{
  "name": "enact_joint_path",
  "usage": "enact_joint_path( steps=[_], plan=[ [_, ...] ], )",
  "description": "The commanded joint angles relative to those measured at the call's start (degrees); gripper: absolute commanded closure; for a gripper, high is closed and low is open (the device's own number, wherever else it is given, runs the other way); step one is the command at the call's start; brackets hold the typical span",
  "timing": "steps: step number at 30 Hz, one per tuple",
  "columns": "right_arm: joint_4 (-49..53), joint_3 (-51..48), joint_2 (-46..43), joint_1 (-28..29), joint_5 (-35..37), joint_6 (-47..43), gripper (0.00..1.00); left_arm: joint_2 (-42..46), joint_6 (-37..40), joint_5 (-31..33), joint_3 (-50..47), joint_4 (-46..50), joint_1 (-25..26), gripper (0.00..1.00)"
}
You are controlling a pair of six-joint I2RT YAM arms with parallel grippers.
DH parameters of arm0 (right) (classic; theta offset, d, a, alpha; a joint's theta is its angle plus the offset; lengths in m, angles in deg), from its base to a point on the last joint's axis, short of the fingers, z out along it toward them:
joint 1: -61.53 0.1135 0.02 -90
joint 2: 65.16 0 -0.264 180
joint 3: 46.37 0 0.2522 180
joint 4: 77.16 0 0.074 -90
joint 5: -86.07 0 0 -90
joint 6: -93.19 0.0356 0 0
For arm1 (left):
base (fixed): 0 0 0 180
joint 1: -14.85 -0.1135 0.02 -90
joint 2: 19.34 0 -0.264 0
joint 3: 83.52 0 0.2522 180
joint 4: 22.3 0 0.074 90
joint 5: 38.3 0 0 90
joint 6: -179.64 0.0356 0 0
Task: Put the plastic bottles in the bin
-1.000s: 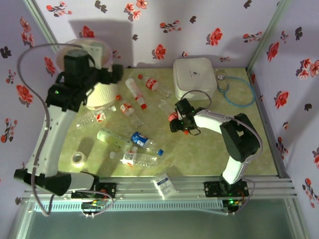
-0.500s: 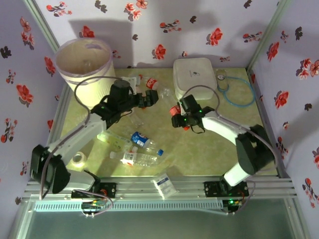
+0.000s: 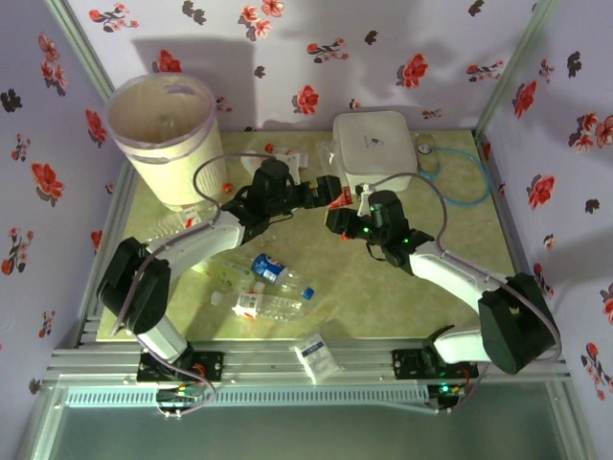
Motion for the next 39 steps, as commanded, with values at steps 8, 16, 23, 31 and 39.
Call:
enact_joint_path(
  steps=[8,16,23,31,39],
  plan=[
    [-12.7,-4.4,0.0,1.5,-1.7,6.1,0.49,-5.6,-5.5,-0.3,1.2,-10.1,0.8,0.07],
    [-8.2,-1.8,0.4,1.5,-2.3,2.8,0.41,-6.4,-6.0,-0.5,2.1,-9.4,0.9,0.42],
    [-1.9,0.6,-0.5,1.2,-1.9,-1.6,0.05,-4.8,-2.4,0.6,4.1,-4.0,0.7,0.47],
    [2.9,-3.6,-14.3,0.0,7.8,-8.7,0.01,-0.9,10.2,3.9,12.1,11.4,-2.7,0.55],
    [7.7,-5.3,-16.5,-0.6,10.5,-8.4,0.01,3.8,20.7,6.4,23.7,23.8,-11.1,0.72]
  ],
)
